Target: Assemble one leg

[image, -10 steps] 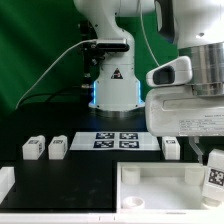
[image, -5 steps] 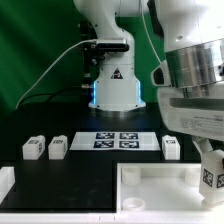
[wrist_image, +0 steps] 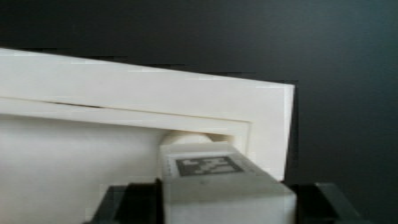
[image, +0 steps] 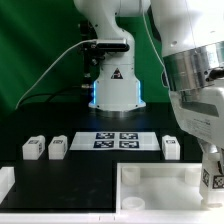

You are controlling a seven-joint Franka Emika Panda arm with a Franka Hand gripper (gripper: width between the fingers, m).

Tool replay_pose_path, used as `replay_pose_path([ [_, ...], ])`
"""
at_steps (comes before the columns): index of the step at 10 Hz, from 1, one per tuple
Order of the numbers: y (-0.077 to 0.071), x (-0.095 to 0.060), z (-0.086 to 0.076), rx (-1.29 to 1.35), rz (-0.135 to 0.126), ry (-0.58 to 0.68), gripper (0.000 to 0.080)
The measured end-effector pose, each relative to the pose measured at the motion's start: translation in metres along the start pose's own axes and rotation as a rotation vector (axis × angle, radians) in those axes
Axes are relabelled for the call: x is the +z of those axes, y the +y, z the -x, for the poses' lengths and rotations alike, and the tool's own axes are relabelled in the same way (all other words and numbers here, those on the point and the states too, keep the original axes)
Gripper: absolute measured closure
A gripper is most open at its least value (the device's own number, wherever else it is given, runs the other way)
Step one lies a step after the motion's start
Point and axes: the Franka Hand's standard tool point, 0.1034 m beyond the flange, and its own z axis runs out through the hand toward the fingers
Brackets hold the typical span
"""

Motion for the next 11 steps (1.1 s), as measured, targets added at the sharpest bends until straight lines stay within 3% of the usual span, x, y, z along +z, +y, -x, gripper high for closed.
replay_pose_path([
  [2,-0.0005,-0.0014,0.0002,-0.362,0.038,0.011,0.0242],
  [3,-0.0038,-0.0024,-0.0024,-0.553,0.048,0.025,0.0179],
  [6,-0.0039,-0.0019,-0.0037,-0.876,0.054,0.02,0.0151],
  [9,-0.0052,0.0053,-0.005,-1.357,0.112,0.084,0.015],
  [11,-0.0056,0.0056,-0.0047,-1.392,0.111,0.09,0.0172],
])
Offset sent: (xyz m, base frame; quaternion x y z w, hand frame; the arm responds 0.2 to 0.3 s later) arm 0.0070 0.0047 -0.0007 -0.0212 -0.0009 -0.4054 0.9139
